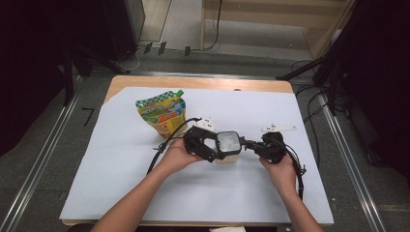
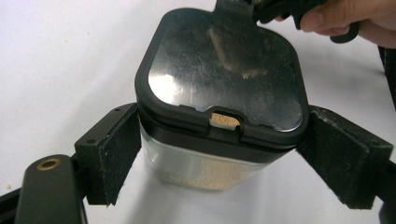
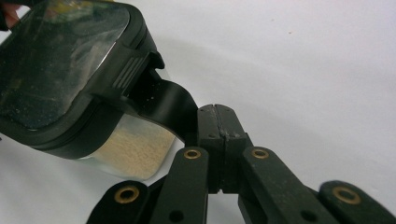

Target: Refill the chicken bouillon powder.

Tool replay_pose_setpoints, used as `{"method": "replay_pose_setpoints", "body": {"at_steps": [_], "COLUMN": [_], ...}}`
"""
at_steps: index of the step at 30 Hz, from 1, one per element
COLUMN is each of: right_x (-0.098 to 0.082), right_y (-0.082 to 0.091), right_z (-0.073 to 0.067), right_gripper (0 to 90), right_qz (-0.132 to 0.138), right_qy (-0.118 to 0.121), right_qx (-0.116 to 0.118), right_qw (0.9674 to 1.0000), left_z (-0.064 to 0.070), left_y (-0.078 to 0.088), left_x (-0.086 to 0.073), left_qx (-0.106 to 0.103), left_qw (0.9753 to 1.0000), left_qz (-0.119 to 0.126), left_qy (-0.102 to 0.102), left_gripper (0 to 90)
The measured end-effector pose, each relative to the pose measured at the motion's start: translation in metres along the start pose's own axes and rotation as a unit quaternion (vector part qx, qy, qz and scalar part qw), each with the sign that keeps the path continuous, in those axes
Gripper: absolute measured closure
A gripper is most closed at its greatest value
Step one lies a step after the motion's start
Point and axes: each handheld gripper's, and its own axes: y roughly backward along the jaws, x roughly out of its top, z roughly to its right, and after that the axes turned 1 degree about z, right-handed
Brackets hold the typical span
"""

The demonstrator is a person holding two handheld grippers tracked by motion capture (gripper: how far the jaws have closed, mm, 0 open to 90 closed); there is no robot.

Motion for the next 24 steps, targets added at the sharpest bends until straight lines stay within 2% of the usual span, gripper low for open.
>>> {"method": "replay_pose_setpoints", "body": {"at_steps": [6, 11, 24], "right_x": [-0.0004, -0.0004, -0.0006], "right_y": [0.0002, 0.0002, 0.0002], "right_z": [-0.0006, -0.0014, -0.0020], "right_gripper": [90.0, 90.0, 90.0], "right_qz": [0.000, 0.000, -0.001], "right_qy": [-0.003, -0.003, 0.001], "right_qx": [0.001, 0.002, 0.000], "right_qw": [1.0000, 1.0000, 1.0000], "left_z": [0.0008, 0.0005, 0.0017], "left_y": [0.0011, 0.0037, 0.0039], "left_x": [0.0005, 0.0009, 0.0026], "left_qx": [0.003, 0.004, 0.007], "left_qw": [1.0000, 1.0000, 1.0000], "left_qz": [-0.002, 0.006, 0.000], "left_qy": [-0.003, -0.001, -0.005], "left_gripper": [15.9, 16.7, 16.7]}}
